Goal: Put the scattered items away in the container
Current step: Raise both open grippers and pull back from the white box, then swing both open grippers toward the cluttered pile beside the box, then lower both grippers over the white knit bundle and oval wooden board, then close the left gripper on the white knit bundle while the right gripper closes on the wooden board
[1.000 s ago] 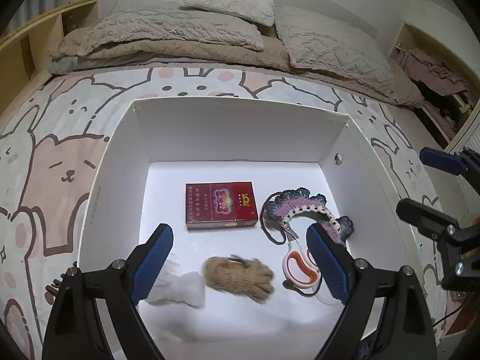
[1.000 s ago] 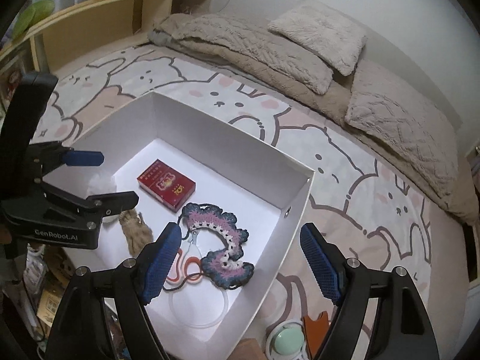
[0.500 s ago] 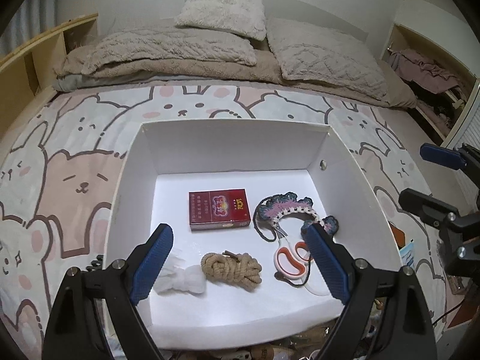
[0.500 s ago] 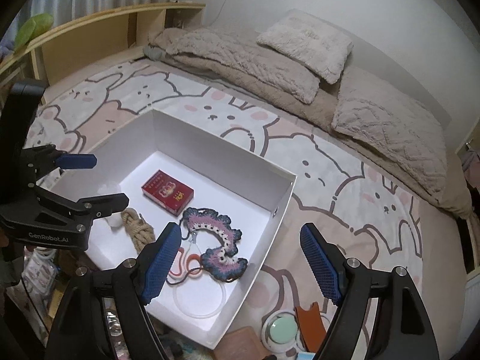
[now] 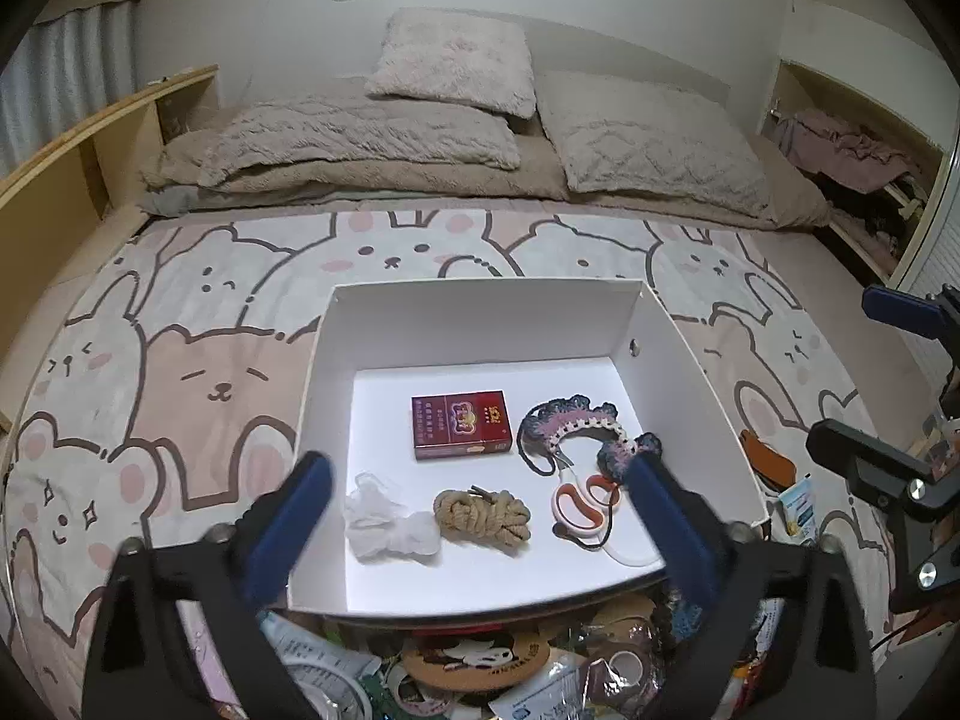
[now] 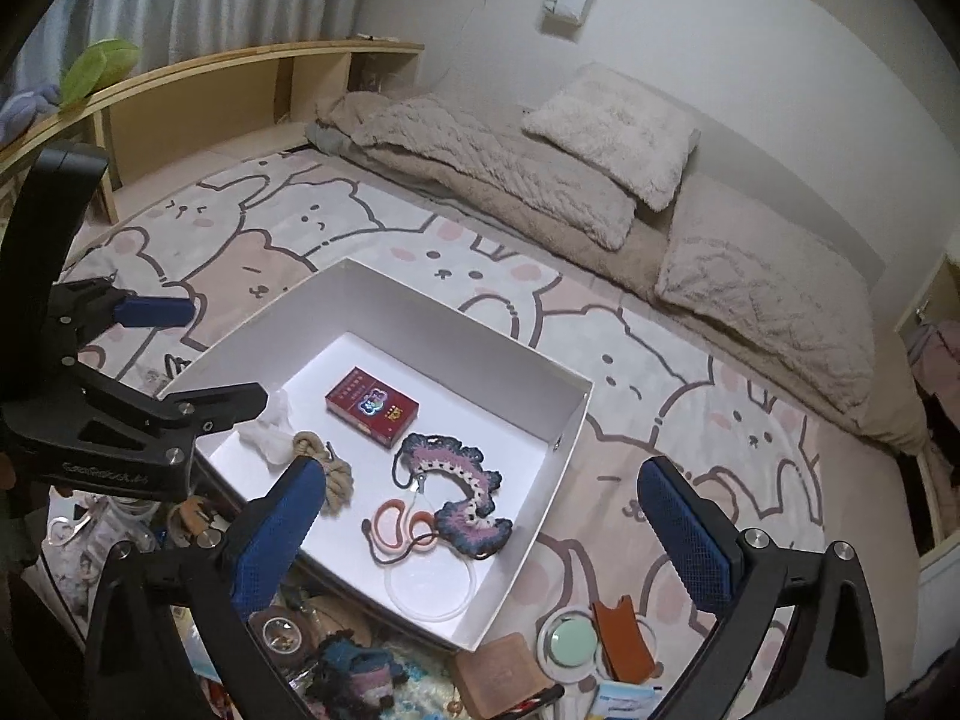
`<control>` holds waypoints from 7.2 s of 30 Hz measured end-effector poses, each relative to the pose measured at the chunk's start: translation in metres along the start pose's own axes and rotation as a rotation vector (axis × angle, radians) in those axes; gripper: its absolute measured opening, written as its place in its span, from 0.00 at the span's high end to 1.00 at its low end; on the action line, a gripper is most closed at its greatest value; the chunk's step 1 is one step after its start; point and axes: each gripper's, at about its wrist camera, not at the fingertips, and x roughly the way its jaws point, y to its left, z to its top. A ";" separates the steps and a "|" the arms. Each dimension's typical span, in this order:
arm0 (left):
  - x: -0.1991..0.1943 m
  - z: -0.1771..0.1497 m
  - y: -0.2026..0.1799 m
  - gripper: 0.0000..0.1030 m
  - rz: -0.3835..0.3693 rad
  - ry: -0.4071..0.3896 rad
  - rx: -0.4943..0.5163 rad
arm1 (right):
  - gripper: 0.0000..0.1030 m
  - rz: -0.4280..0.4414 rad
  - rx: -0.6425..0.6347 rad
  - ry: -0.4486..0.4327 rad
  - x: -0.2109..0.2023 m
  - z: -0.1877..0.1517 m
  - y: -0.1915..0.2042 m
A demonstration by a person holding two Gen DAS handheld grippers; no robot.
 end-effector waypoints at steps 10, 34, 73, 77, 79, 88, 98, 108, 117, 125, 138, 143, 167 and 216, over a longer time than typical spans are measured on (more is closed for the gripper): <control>-0.037 -0.007 0.002 0.00 0.011 -0.036 -0.001 | 0.00 -0.023 0.034 -0.064 -0.033 -0.002 0.007; -0.114 -0.043 0.012 0.00 -0.001 -0.174 -0.016 | 0.00 -0.041 0.202 -0.279 -0.102 -0.041 0.023; -0.209 -0.123 0.022 0.00 0.023 -0.409 0.026 | 0.00 -0.134 0.279 -0.471 -0.172 -0.129 0.046; -0.214 -0.131 0.028 0.00 0.024 -0.415 0.004 | 0.00 -0.142 0.277 -0.500 -0.181 -0.134 0.050; -0.215 -0.136 0.031 0.00 0.028 -0.413 -0.005 | 0.00 -0.148 0.281 -0.510 -0.184 -0.137 0.050; -0.222 -0.155 0.039 0.00 0.104 -0.450 -0.025 | 0.00 -0.114 0.323 -0.495 -0.177 -0.152 0.048; -0.206 -0.173 0.049 0.00 0.128 -0.392 -0.035 | 0.00 -0.061 0.384 -0.440 -0.158 -0.170 0.050; -0.163 -0.203 0.067 0.00 0.149 -0.255 -0.090 | 0.00 0.071 0.492 -0.308 -0.106 -0.186 0.055; -0.129 -0.232 0.074 0.00 0.153 -0.147 -0.105 | 0.00 0.146 0.533 -0.189 -0.069 -0.200 0.076; -0.102 -0.257 0.073 0.00 0.122 -0.034 -0.133 | 0.00 0.170 0.513 -0.089 -0.049 -0.210 0.108; -0.079 -0.278 0.086 0.11 0.080 0.072 -0.223 | 0.00 0.288 0.551 0.038 -0.034 -0.237 0.144; -0.070 -0.283 0.086 0.21 0.055 0.106 -0.234 | 0.00 0.228 0.445 0.067 -0.036 -0.244 0.171; -0.048 -0.299 0.122 0.46 -0.072 0.184 -0.428 | 0.00 0.120 -0.028 0.347 -0.039 -0.224 0.188; -0.056 -0.297 0.111 0.58 -0.030 0.153 -0.351 | 0.55 0.440 0.292 0.298 -0.009 -0.216 0.137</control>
